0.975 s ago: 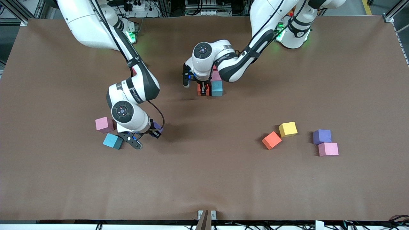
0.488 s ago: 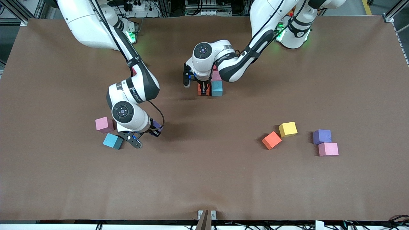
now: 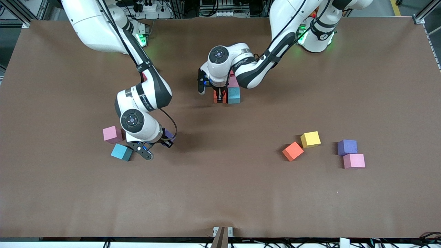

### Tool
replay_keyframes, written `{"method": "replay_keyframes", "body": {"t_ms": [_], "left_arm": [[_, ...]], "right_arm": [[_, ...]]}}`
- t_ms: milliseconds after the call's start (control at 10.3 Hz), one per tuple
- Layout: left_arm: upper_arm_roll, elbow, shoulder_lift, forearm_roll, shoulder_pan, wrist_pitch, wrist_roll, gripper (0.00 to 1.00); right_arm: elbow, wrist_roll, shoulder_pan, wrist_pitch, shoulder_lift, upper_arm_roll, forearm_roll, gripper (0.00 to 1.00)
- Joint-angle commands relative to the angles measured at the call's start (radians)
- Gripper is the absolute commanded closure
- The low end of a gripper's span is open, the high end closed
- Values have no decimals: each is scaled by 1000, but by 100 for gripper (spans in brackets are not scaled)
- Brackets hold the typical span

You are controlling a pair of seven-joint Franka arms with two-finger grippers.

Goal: Form number 2 with 11 blocks

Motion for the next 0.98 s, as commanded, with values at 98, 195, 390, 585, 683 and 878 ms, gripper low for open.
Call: {"method": "replay_keyframes", "body": {"t_ms": [98,195,390,585,683,878], "left_arm": [[-1,-12,-7,16,5,16,-15,94],[1,-12,-2,16,5,16,-15,94],[3,-10,-2,17,7,16,-15,94],[3,-10,-1,17,5,16,-15,94],[4,-9,2,17,7,16,-15,94],[4,-10,4,17,7,16,-15,94]], "right_arm": [[-32,37,5,-5,-37,2,-1,100],[-32,40,8,-5,-37,2,-1,100],[-32,69,18,-5,-37,2,-1,100],[-34,89,34,-5,-43,2,-1,100],[-35,97,37,-5,-47,2,-1,100],[-47,97,38,-2,-54,2,-1,100]]}}
